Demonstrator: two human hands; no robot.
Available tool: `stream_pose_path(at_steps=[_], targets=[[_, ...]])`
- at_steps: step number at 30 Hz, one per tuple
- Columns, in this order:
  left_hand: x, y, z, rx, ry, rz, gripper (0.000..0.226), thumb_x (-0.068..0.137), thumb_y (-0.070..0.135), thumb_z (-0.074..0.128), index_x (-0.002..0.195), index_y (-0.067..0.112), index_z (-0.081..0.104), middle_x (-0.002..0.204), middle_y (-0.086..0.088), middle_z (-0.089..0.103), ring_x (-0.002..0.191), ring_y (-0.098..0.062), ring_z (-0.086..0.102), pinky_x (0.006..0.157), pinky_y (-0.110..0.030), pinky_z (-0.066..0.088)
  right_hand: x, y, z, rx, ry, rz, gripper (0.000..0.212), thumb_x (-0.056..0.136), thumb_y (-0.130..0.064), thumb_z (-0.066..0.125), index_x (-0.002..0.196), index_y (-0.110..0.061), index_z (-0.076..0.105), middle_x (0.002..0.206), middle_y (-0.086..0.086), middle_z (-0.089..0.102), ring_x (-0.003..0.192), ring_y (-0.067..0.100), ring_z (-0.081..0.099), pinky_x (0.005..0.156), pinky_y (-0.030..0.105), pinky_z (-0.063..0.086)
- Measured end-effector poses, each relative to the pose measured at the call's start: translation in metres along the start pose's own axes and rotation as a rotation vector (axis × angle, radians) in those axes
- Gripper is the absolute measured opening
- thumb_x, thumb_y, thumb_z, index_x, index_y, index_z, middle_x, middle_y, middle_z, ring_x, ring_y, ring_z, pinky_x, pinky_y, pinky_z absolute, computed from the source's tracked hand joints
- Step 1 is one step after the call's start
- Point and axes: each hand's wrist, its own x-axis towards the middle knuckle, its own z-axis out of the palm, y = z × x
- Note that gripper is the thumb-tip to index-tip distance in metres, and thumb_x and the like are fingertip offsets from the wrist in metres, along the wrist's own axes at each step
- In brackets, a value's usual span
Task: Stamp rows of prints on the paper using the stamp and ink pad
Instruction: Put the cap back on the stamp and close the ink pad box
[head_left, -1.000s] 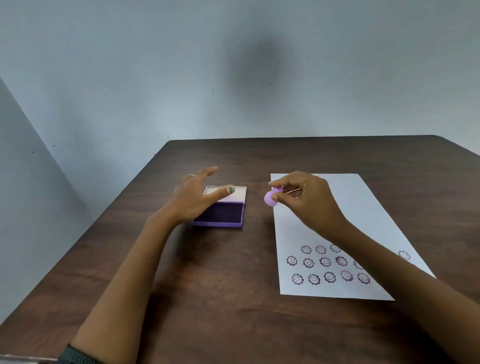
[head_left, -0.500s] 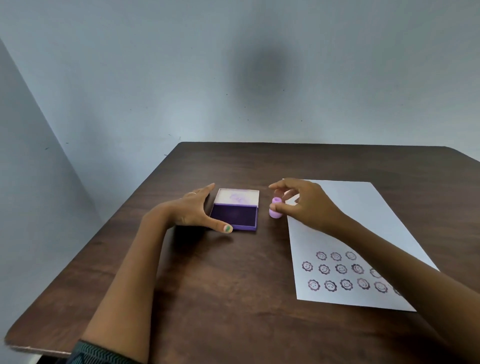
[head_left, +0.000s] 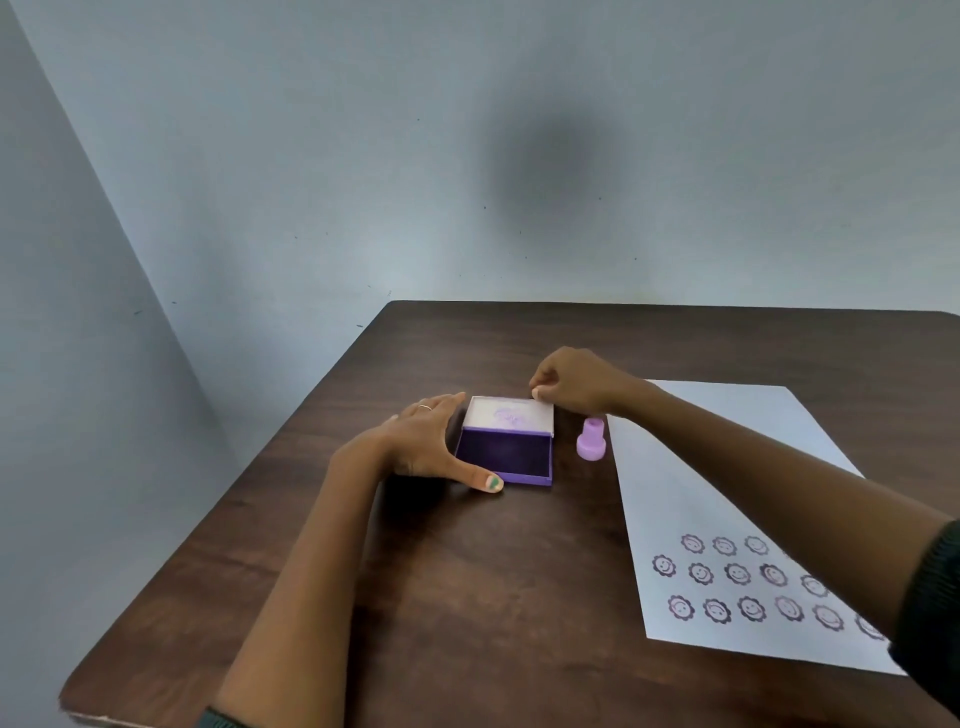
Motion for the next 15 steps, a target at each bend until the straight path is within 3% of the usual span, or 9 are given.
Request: stream_pose_path(at_steps=[6,11,15], targets=[[0.002,-0.001,0.000,0.007,-0.015,-0.012,0.126,0.054,0.073,0.071,0.150,0.030,0.002,0.160,0.003,0.005,0.146,-0.023,0.006,0.117,-0.049,0.015,0.009,-0.009,0.002,0.023,-0.065,0.019,0.020,0.088,-0.008,0.056,0.102,0.000,0.068,0.110,0.015,0.069,0.087,0.015,0.057,0.073,0.025,0.043],[0.001,0.001,-0.001,0.011,-0.013,-0.014,0.125,0.055,0.072,0.071,0.150,0.029,0.002,0.160,0.003,0.004,0.146,-0.023,0.004,0.117,-0.050,0.014,0.008,-0.011,-0.002,0.059,-0.084,0.041,0.020,0.088,-0.007,0.057,0.102,0.001,0.068,0.110,0.015,0.069,0.100,0.024,0.062,0.079,0.029,0.048],[-0.001,0.003,-0.002,0.001,-0.015,0.002,0.121,0.059,0.068,0.072,0.150,0.028,0.002,0.160,0.003,0.005,0.146,-0.024,0.004,0.117,-0.051,0.015,0.006,-0.012,-0.009,0.094,-0.082,0.046,0.019,0.087,-0.004,0.056,0.099,0.003,0.069,0.110,0.016,0.069,0.092,0.019,0.060,0.079,0.030,0.049]])
